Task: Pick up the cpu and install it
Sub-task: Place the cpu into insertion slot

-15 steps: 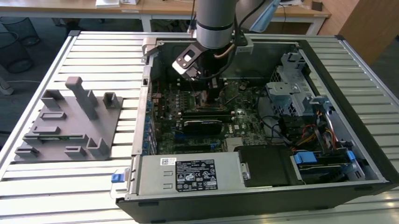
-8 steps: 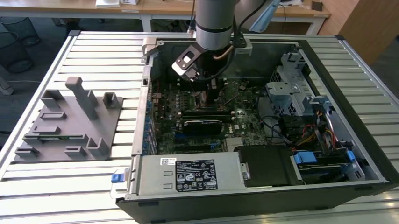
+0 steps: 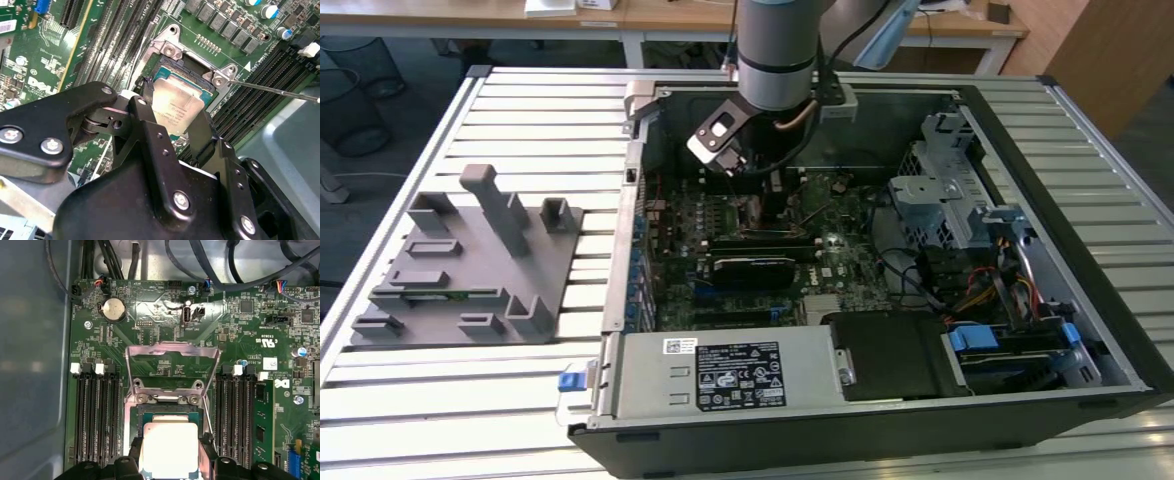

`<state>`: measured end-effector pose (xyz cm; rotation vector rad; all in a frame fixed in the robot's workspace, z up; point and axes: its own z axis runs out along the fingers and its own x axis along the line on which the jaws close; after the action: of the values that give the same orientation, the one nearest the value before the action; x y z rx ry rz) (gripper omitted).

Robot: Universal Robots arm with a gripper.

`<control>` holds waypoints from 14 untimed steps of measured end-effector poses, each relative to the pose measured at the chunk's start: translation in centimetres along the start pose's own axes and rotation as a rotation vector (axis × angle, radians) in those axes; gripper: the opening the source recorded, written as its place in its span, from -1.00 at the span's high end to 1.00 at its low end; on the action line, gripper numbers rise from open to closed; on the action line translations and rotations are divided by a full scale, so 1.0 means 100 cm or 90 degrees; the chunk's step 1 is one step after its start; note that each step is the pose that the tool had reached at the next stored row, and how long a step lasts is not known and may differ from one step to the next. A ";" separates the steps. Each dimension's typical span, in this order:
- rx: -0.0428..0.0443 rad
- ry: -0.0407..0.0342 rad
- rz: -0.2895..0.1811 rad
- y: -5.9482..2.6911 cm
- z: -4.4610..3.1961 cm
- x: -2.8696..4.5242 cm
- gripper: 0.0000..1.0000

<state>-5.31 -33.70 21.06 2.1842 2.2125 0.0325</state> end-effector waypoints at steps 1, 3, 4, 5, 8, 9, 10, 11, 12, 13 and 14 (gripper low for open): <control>-0.0001 0.0001 0.001 0.0000 0.0007 0.0007 -0.05; -0.0001 0.0001 0.002 0.0000 0.0018 0.0012 -0.05; 0.0000 0.0000 0.003 0.0000 0.0026 0.0013 -0.05; 0.0000 -0.0001 0.004 -0.0001 0.0036 0.0013 -0.05; 0.0000 -0.0001 0.006 -0.0003 0.0067 0.0015 -0.05; 0.0000 -0.0002 0.008 -0.0004 0.0074 0.0017 -0.05; 0.0000 -0.0003 0.009 -0.0004 0.0081 0.0019 -0.05; 0.0000 -0.0003 0.011 -0.0004 0.0087 0.0021 -0.05; 0.0000 -0.0004 0.012 -0.0005 0.0093 0.0023 -0.05; 0.0001 -0.0005 0.013 -0.0005 0.0097 0.0027 -0.05; 0.0001 -0.0005 0.015 -0.0005 0.0102 0.0029 -0.05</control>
<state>-5.32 -33.42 20.03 2.2096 2.1869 0.0322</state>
